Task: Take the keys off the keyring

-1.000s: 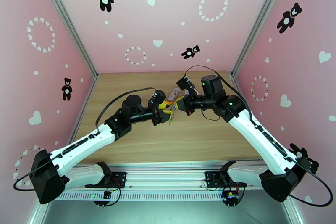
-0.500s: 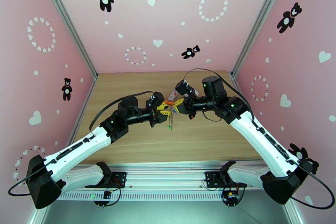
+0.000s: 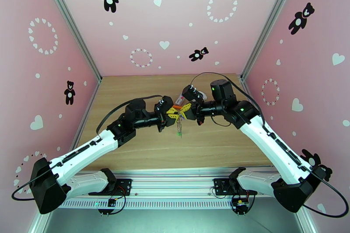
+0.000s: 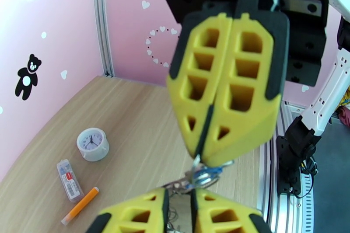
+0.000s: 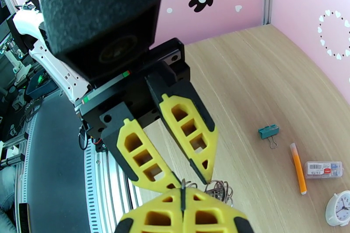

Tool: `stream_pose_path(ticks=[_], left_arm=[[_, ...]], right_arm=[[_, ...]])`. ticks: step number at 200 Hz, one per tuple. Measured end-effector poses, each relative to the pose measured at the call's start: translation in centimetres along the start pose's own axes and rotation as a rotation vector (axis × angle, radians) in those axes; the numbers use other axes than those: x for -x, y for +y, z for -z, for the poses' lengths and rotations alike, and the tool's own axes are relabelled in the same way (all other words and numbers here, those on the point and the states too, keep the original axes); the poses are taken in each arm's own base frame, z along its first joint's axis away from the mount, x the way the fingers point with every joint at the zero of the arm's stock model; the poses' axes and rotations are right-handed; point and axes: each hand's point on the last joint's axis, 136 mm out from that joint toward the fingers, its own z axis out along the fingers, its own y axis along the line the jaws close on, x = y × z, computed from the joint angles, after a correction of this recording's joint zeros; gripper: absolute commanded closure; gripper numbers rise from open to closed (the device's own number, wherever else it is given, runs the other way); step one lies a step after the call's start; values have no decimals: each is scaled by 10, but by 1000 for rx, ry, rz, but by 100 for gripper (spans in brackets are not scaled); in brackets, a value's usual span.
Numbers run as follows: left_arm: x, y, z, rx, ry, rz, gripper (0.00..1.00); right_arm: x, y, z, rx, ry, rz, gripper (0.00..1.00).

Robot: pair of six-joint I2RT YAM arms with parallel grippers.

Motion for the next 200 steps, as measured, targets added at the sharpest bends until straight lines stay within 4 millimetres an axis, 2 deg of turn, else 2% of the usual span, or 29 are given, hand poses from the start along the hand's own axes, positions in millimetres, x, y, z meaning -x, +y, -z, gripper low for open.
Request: stream_pose_path(ticks=[123,200], left_arm=[[1,-9,-2,-63,-6,-11,80],[0,-11,-2,-72,2,-27,94]], right_arm=[[-2,3,0,17,7,22,100],[-3,2,0,20,19,28,100]])
